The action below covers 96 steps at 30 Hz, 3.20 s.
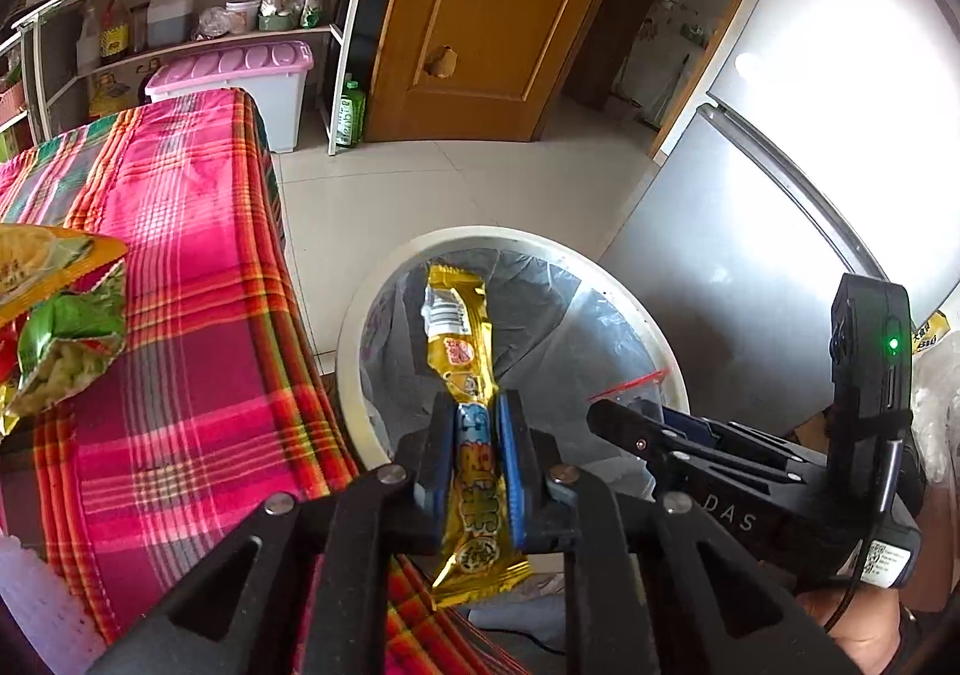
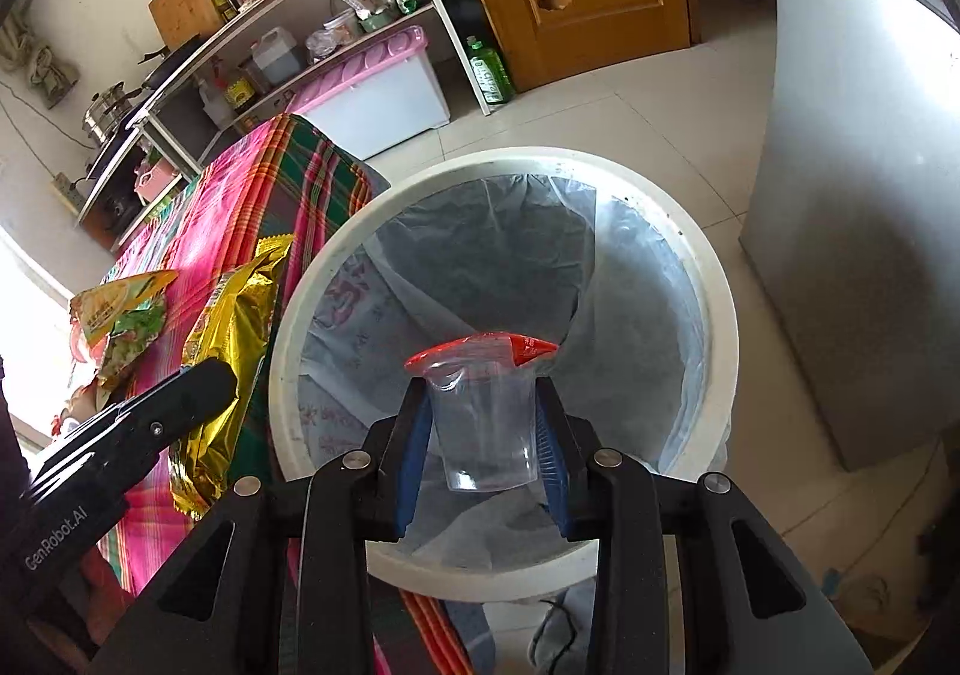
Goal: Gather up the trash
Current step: 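Carry wrapper and cup over the bin and open both tools, then grasp the white foam net with right tool while left tool grasps red bag, then carry foam net and red bag over the bin and release both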
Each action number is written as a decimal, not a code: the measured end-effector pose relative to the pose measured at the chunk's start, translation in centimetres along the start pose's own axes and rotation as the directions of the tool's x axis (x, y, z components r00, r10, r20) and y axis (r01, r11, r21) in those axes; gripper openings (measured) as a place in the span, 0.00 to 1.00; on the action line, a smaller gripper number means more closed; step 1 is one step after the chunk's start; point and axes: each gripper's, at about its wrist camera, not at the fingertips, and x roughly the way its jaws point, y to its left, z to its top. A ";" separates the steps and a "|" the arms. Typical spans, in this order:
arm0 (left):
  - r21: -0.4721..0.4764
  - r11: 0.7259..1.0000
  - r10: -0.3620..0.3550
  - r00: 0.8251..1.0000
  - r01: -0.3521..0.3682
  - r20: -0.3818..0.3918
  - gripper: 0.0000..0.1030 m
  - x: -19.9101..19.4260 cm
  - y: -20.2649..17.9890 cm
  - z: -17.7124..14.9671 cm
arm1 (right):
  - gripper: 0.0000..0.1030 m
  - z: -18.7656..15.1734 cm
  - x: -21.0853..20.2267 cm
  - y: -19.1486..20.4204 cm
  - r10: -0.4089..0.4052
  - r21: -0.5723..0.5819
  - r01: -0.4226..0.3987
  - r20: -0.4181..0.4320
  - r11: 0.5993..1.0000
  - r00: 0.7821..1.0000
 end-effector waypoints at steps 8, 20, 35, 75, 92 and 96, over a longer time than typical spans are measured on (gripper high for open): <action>-0.044 0.999 -0.014 1.000 0.013 -0.009 0.34 0.6 0.8 -0.4 | 0.57 -0.2 0.4 -0.7 -0.007 0.037 0.007 0.012 0.999 1.000; -0.065 0.998 0.027 0.990 -0.018 0.142 0.34 -6.9 1.3 -2.5 | 0.64 -1.5 -4.3 1.6 0.048 0.001 -0.049 0.104 0.999 0.993; -0.188 0.957 0.265 0.931 -0.222 0.251 0.34 -17.8 6.9 -8.3 | 0.64 -6.2 -7.9 11.6 0.159 -0.247 -0.130 0.103 0.960 0.982; -0.529 0.828 0.321 0.931 -0.187 0.173 0.60 -17.0 23.5 -9.3 | 0.50 -8.2 0.2 26.5 0.267 -0.473 -0.272 -0.079 0.838 0.960; -0.465 0.849 0.353 0.923 -0.250 0.150 0.47 -16.3 21.6 -9.5 | 0.20 -7.2 -0.6 23.9 0.270 -0.390 -0.276 -0.071 0.878 0.960; -0.446 0.858 0.356 0.920 -0.254 0.161 0.47 -17.5 20.5 -10.1 | 0.20 -7.3 -1.9 23.6 0.264 -0.395 -0.260 -0.045 0.881 0.963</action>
